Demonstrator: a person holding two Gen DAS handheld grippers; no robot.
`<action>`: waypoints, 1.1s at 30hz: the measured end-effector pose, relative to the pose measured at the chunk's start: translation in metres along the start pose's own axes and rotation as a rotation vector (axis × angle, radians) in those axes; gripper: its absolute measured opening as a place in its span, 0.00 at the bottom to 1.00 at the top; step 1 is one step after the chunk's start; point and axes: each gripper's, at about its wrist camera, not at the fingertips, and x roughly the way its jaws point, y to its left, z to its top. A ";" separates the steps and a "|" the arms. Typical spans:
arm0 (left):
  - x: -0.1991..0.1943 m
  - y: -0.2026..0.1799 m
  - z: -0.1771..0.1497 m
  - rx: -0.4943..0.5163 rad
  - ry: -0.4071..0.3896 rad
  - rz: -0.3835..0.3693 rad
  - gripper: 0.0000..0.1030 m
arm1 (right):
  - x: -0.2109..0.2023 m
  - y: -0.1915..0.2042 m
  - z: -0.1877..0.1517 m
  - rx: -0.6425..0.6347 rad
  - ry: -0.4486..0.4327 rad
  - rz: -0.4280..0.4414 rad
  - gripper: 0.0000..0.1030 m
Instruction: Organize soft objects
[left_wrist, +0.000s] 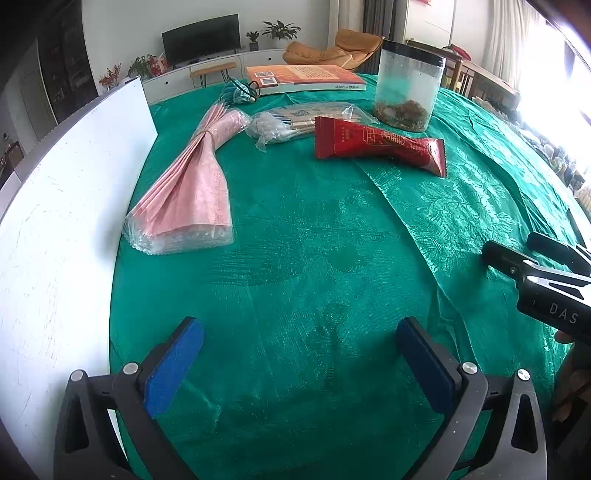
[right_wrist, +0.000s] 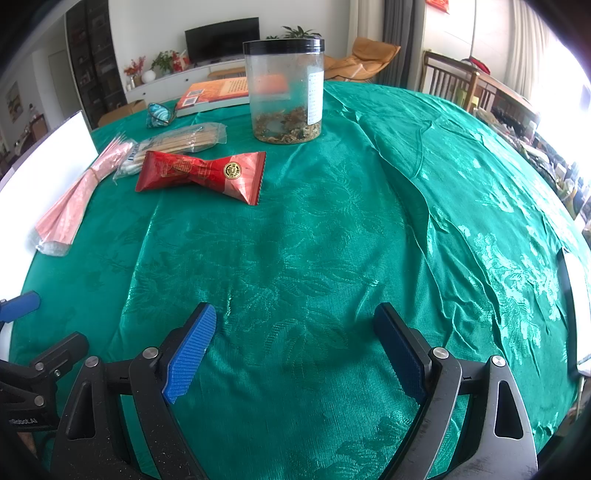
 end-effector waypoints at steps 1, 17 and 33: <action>0.000 0.000 0.001 0.002 0.006 -0.001 1.00 | 0.000 0.000 0.000 0.000 0.000 0.000 0.87; 0.000 0.000 -0.001 0.002 -0.019 -0.002 1.00 | 0.000 0.000 0.000 0.000 0.000 0.000 0.87; 0.000 0.000 -0.002 0.002 -0.020 -0.002 1.00 | 0.000 0.000 0.001 0.000 0.000 0.000 0.87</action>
